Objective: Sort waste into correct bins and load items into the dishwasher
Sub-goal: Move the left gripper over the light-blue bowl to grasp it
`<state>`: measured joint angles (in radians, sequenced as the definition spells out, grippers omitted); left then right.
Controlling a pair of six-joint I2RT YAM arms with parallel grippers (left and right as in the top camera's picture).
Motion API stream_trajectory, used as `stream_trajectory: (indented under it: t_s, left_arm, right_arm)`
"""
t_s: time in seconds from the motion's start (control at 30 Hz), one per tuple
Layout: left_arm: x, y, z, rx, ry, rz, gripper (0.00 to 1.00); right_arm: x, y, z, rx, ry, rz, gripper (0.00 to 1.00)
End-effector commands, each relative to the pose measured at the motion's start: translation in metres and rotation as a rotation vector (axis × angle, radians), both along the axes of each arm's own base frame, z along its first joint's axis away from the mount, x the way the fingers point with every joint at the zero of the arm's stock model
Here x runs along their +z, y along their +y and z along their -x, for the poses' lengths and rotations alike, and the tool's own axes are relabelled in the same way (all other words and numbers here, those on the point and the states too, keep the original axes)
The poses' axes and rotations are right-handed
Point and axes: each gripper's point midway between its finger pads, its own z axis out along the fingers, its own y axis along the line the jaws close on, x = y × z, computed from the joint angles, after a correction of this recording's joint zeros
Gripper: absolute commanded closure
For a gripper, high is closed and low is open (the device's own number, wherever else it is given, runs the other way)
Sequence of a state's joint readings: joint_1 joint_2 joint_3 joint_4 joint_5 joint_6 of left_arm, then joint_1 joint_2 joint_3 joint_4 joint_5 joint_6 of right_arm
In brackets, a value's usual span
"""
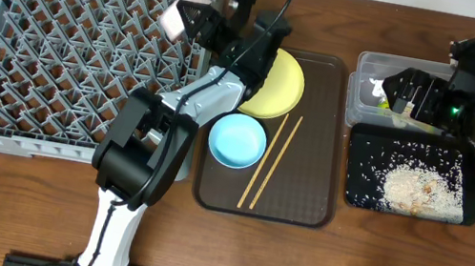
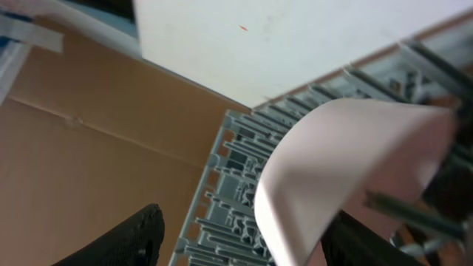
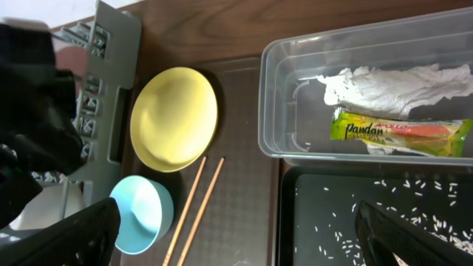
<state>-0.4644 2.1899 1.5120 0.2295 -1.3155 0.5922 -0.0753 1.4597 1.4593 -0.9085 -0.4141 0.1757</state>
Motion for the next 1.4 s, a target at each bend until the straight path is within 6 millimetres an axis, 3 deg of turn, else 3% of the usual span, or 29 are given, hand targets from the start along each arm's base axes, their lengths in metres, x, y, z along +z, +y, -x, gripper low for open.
stream_trajectory:
  t_s: [0.0, 0.23, 0.33, 0.43, 0.57, 0.7, 0.73, 0.8, 0.93, 1.13, 1.37]
  left_arm:
    - [-0.024, 0.002, -0.002, -0.023, -0.011, 0.083, 0.32]
    - [-0.051, -0.015, -0.001, -0.146, 0.079, 0.314, 0.31]
    - [-0.039, -0.031, 0.001, -0.226, 0.100, 0.459, 0.30]
    - [-0.009, -0.052, 0.009, -0.335, 0.106, 0.627, 0.31]
    - [0.036, -0.090, 0.049, -0.534, 0.207, 0.910, 0.31]
    - [0.056, -0.114, 0.110, -0.635, 0.384, 1.130, 0.31]
    - [0.051, -0.116, 0.135, -0.579, 0.455, 1.222, 0.32]
    - [0.035, -0.114, 0.163, -0.486, 0.561, 1.295, 0.32]
    - [-0.009, -0.109, 0.200, -0.379, 0.763, 1.274, 0.33]
    - [-0.066, -0.112, 0.215, -0.390, 0.933, 1.183, 0.33]
    - [-0.121, -0.105, 0.201, -0.318, 0.984, 1.096, 0.33]
  right_arm:
    - [0.001, 0.003, 0.000, 0.003, 0.000, -0.005, 0.01]
    - [0.001, 0.003, 0.000, 0.003, 0.000, -0.005, 0.01]
    - [0.001, 0.003, 0.000, 0.003, 0.000, -0.005, 0.01]
    - [0.001, 0.003, 0.000, 0.003, 0.000, -0.005, 0.01]
    - [0.001, 0.003, 0.000, 0.003, 0.000, -0.005, 0.01]
    - [0.001, 0.003, 0.000, 0.003, 0.000, -0.005, 0.01]
    - [0.001, 0.003, 0.000, 0.003, 0.000, -0.005, 0.01]
    - [0.001, 0.003, 0.000, 0.002, 0.000, -0.004, 0.01]
    - [0.001, 0.003, 0.000, 0.003, 0.000, -0.005, 0.01]
    - [0.001, 0.003, 0.000, 0.003, 0.000, -0.005, 0.01]
    - [0.001, 0.002, 0.000, 0.001, 0.000, -0.005, 0.01]
